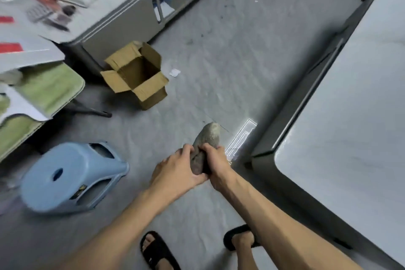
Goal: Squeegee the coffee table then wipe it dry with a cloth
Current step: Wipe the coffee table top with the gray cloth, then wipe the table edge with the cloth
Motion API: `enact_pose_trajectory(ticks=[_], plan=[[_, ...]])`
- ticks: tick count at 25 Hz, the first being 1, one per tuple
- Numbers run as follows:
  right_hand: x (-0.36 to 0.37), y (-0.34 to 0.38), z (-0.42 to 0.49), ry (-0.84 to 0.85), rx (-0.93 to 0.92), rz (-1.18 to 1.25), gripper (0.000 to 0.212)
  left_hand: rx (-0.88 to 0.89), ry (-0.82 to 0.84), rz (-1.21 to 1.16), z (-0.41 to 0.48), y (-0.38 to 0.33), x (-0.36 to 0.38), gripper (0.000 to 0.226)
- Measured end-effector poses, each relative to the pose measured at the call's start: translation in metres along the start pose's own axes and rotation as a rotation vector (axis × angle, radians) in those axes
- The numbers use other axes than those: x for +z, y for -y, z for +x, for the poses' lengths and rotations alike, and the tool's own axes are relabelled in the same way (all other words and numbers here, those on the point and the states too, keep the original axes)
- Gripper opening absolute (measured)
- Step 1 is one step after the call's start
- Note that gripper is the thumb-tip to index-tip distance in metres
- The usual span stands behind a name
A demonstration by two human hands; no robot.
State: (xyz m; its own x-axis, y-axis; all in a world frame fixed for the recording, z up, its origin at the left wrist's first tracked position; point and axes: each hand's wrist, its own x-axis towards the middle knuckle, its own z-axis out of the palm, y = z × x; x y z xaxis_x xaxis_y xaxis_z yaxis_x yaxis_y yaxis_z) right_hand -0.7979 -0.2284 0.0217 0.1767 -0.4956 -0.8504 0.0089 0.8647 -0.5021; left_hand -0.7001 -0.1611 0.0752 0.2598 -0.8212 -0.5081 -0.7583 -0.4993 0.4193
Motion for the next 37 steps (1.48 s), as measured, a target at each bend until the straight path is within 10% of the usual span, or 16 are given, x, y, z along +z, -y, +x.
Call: enact_pose_trajectory(ticks=[5, 9, 13, 17, 21, 27, 37], plan=[[0.139, -0.025, -0.056, 0.304, 0.125, -0.001, 0.013, 0.103, -0.267, 0.194, -0.053, 0.134, -0.088, 0.034], [0.205, -0.032, -0.071, 0.350, 0.139, -0.517, 0.038, 0.140, -0.275, 0.128, -0.066, 0.206, -0.151, 0.019], [0.266, -0.031, -0.054, 0.060, -0.616, -1.453, 0.044, 0.072, -0.197, 0.075, -0.064, 0.280, -0.202, 0.013], [0.337, -0.037, -0.016, 0.554, -1.047, -1.749, 0.079, -0.124, -0.184, -0.080, -0.069, 0.348, -0.229, 0.021], [0.408, -0.080, -0.005, 0.826, -0.984, -1.857, 0.097, -0.300, -0.276, -0.250, -0.071, 0.408, -0.243, 0.020], [0.489, -0.120, 0.020, 0.576, -1.024, -1.727, 0.029, -0.326, -0.281, -0.337, -0.069, 0.486, -0.242, 0.019], [0.504, -0.219, 0.058, 0.557, -0.934, -2.072, 0.030, -0.232, -0.065, -0.532, -0.055, 0.621, -0.136, 0.035]])
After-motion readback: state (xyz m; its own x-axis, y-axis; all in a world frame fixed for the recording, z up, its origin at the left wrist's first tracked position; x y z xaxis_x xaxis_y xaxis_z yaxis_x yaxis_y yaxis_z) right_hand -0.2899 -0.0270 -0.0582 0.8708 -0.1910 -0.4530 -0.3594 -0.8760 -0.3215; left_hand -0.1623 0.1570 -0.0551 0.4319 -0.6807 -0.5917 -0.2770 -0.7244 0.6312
